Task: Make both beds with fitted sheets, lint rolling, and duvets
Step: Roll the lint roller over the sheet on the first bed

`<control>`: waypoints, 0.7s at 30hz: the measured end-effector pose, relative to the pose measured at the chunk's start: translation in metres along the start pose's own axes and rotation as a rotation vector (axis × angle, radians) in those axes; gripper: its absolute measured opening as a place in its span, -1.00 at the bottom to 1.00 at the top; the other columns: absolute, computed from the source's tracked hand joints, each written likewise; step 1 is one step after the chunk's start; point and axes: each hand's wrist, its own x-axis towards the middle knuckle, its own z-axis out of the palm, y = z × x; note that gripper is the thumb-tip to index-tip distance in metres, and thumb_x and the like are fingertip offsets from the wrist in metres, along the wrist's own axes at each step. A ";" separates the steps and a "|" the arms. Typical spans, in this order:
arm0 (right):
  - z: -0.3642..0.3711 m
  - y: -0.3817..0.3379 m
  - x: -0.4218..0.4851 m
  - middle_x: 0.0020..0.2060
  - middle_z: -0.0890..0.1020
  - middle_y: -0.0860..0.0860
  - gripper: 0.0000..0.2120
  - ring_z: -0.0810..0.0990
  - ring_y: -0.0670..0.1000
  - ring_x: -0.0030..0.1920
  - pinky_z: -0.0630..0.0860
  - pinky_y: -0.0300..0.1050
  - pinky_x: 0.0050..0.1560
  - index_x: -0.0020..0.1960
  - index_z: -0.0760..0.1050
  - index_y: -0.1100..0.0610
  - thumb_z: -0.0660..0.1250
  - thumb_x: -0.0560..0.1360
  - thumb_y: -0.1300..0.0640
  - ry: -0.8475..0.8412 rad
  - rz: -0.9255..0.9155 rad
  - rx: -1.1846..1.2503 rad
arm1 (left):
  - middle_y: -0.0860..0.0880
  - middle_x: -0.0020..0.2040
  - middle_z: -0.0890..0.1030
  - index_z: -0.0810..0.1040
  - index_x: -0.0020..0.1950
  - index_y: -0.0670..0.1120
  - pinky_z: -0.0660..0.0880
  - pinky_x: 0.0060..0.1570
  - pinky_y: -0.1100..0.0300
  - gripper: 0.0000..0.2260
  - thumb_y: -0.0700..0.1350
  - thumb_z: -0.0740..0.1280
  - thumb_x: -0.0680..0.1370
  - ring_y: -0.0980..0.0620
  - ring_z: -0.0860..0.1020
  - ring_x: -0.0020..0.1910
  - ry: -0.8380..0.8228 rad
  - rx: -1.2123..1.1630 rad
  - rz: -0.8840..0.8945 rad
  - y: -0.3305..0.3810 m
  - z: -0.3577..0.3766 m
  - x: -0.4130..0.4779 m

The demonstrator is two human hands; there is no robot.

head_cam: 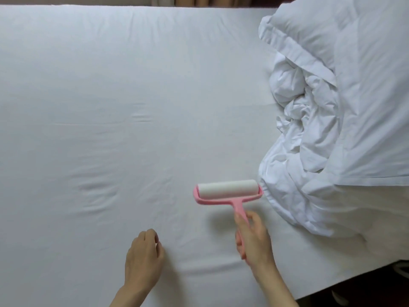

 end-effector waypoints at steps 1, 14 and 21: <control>0.005 -0.023 0.031 -0.47 0.42 0.05 -0.88 0.31 -0.07 -0.59 0.22 -0.29 -0.61 0.01 0.41 0.09 0.31 0.53 0.09 0.019 -0.052 -0.005 | 0.02 -0.21 0.43 0.36 -0.16 -0.08 0.34 -0.26 0.13 -0.91 -0.21 0.22 0.52 -0.03 0.42 -0.19 0.007 -0.002 0.011 0.004 -0.001 0.007; 0.048 -0.137 0.269 -0.19 0.56 0.04 -0.85 0.63 0.14 -0.35 0.62 -0.01 -0.28 -0.04 0.40 0.08 0.15 0.55 0.02 0.301 -0.214 -0.203 | 0.08 -0.23 0.45 0.40 -0.19 -0.05 0.32 -0.31 0.19 -0.85 -0.26 0.27 0.51 0.08 0.43 -0.24 0.121 -0.160 0.063 0.020 0.014 0.065; 0.032 -0.051 0.187 -0.39 0.43 -0.08 -0.87 0.50 0.16 -0.24 0.41 -0.07 -0.22 -0.07 0.44 0.08 0.18 0.55 0.05 0.272 -0.261 -0.310 | 0.07 -0.24 0.44 0.40 -0.19 -0.05 0.33 -0.30 0.18 -0.85 -0.26 0.29 0.50 0.05 0.43 -0.23 0.060 -0.144 0.021 0.020 0.024 0.047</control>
